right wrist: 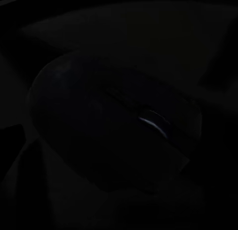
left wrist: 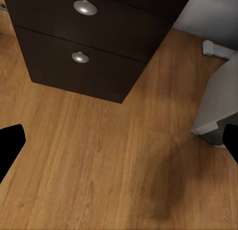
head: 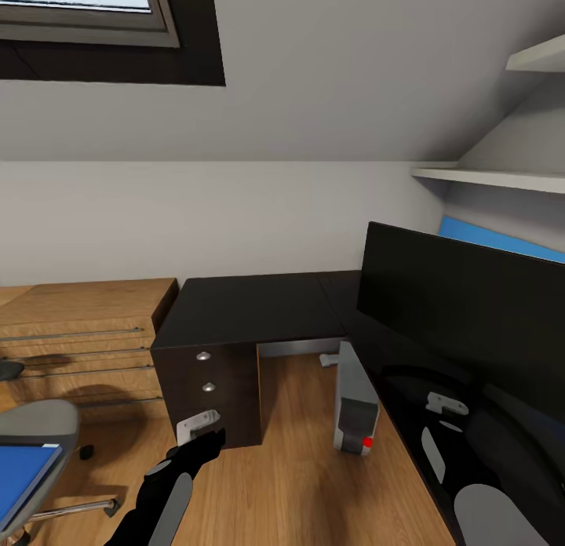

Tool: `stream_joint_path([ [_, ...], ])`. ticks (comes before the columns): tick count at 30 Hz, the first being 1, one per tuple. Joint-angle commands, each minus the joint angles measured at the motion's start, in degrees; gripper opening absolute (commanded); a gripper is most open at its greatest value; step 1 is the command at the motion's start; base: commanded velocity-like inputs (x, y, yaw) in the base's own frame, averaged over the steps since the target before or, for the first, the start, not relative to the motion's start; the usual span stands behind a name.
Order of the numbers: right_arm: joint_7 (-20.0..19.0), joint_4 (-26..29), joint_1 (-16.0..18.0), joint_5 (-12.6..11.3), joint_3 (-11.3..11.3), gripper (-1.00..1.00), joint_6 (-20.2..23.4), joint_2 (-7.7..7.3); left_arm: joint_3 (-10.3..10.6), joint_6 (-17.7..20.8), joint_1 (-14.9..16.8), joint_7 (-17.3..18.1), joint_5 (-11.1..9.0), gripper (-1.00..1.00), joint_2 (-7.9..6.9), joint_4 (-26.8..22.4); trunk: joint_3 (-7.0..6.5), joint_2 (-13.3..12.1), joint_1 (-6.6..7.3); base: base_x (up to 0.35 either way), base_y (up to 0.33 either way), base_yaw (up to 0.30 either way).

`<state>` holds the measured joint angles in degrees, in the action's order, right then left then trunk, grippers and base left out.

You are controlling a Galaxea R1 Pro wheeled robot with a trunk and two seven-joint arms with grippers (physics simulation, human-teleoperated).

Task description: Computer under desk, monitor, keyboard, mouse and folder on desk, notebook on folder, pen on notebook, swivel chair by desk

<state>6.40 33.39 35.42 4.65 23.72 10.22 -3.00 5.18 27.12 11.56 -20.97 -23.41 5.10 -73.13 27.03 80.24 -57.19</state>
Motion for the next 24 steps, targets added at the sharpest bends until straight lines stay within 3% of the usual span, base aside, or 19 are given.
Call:
stream_joint_path([
  [1,-0.09,0.01,0.00,-0.08,0.19,1.00,0.50,0.02,0.09,0.13,0.02,-0.52,-0.60,1.00,-0.01,-0.08,0.07,0.03,0.00,0.000,0.000,0.000],
  [24,-0.16,0.04,0.00,-0.08,0.19,1.00,0.50,0.05,0.09,0.13,0.02,-0.33,-0.67,1.00,-0.09,-0.08,0.07,0.03,0.00,0.017,0.000,0.000],
])
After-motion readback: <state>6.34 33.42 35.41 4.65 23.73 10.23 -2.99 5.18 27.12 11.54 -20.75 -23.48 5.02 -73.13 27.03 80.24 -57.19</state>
